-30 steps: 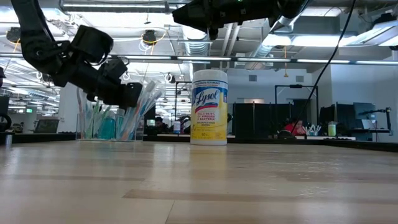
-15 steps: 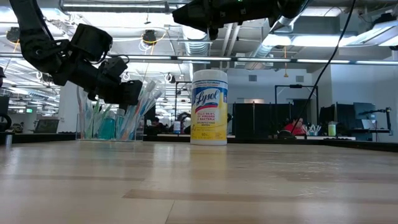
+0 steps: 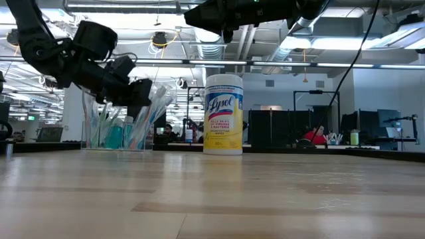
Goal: Pick & Place toothbrushing station
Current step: Put the blue toothbrush into the transparent organizer, then return to Home Position
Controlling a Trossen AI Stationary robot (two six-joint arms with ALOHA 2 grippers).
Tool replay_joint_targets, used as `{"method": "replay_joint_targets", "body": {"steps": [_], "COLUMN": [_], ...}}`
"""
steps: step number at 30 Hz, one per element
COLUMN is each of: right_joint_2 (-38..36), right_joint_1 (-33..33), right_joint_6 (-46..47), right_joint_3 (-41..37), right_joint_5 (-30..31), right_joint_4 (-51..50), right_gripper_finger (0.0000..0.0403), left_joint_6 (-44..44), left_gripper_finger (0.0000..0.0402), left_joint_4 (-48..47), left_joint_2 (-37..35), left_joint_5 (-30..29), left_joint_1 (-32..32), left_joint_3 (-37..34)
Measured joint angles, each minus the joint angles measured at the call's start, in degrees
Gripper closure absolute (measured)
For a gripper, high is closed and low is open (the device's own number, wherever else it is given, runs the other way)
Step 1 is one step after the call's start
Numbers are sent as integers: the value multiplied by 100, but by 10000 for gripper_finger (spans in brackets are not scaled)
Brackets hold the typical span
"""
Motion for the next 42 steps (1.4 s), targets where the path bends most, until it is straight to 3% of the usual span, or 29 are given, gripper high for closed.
{"method": "replay_joint_targets", "body": {"steps": [9,19,25,33,42], "right_joint_2": [0,0,0,0,0], "right_joint_1": [2,2,2,2,-33], "right_joint_6": [-2,-2,-2,-79,-46], "right_joint_3": [0,0,0,0,0], "right_joint_5": [0,0,-1,0,2], "right_joint_4": [0,-2,-2,-146,-329], "right_gripper_finger": [326,326,326,326,326], "left_joint_6": [286,287,268,-175,-355], "left_gripper_finger": [239,243,245,255,262], "left_joint_4": [-213,-216,-475,-1880,-2404], "left_joint_2": [-891,-1911,-2586,-3414,-4089], "left_joint_5": [-26,68,831,1604,3306], "left_joint_1": [-52,-538,-814,-857,-857], "left_joint_3": [0,0,0,2,2]}}
